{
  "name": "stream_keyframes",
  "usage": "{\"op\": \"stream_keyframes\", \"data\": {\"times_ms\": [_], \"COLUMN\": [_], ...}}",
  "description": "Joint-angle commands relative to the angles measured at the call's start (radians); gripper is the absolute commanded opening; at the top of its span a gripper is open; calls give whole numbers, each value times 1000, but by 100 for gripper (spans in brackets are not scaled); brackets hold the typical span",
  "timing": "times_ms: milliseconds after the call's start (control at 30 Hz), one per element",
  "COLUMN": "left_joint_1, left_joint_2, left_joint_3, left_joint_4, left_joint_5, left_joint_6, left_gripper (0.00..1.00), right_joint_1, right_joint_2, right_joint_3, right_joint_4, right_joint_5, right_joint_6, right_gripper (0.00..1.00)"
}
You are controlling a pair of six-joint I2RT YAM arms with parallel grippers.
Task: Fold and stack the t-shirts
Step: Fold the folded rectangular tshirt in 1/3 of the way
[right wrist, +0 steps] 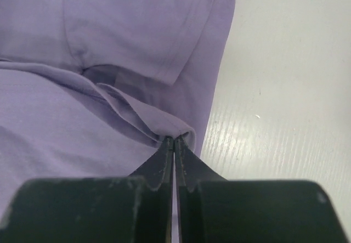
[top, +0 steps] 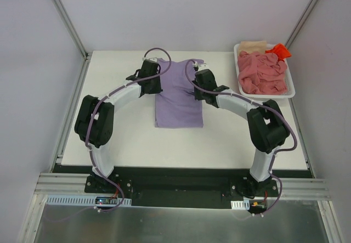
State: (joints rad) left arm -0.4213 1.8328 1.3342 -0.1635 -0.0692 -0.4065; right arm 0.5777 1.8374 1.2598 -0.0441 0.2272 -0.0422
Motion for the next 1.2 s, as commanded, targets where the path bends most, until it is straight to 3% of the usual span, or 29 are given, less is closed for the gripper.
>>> {"op": "stream_keyframes", "data": {"times_ms": [0,300,333,400,433,467,500,533,567,633,667,833,967,1167], "left_joint_1": [32,52,53,58,59,61,62,61,62,61,61,61,61,61], "left_joint_2": [42,118,126,143,149,157,157,151,137,93,60,-142,-337,-565], "left_joint_3": [68,114,120,135,147,158,164,169,165,134,111,-96,-344,-659], "left_joint_4": [12,4,-2,-10,-19,-33,-42,-48,-53,-53,-53,-50,-21,111], "left_joint_5": [48,101,98,103,108,117,124,134,147,169,183,224,261,302], "left_joint_6": [40,54,52,49,43,41,38,35,34,17,6,-58,-116,-198], "left_gripper": [0,0,1,11,11,14,22,35,54,77,99,99,99,98], "right_joint_1": [-22,-47,-47,-55,-61,-62,-64,-65,-65,-65,-65,-62,-67,-72], "right_joint_2": [34,92,105,126,135,141,146,146,134,85,53,-203,-433,-621], "right_joint_3": [64,98,107,124,137,148,161,170,176,152,123,-126,-341,-589], "right_joint_4": [70,75,73,56,49,49,18,-3,-22,-40,-40,15,73,136], "right_joint_5": [-3,-11,-9,3,0,-5,-5,-8,-2,-9,-9,-54,-127,-327], "right_joint_6": [14,34,31,37,39,41,39,36,36,41,41,134,223,290], "right_gripper": [0,2,5,10,16,28,45,54,70,85,97,96,96,96]}}
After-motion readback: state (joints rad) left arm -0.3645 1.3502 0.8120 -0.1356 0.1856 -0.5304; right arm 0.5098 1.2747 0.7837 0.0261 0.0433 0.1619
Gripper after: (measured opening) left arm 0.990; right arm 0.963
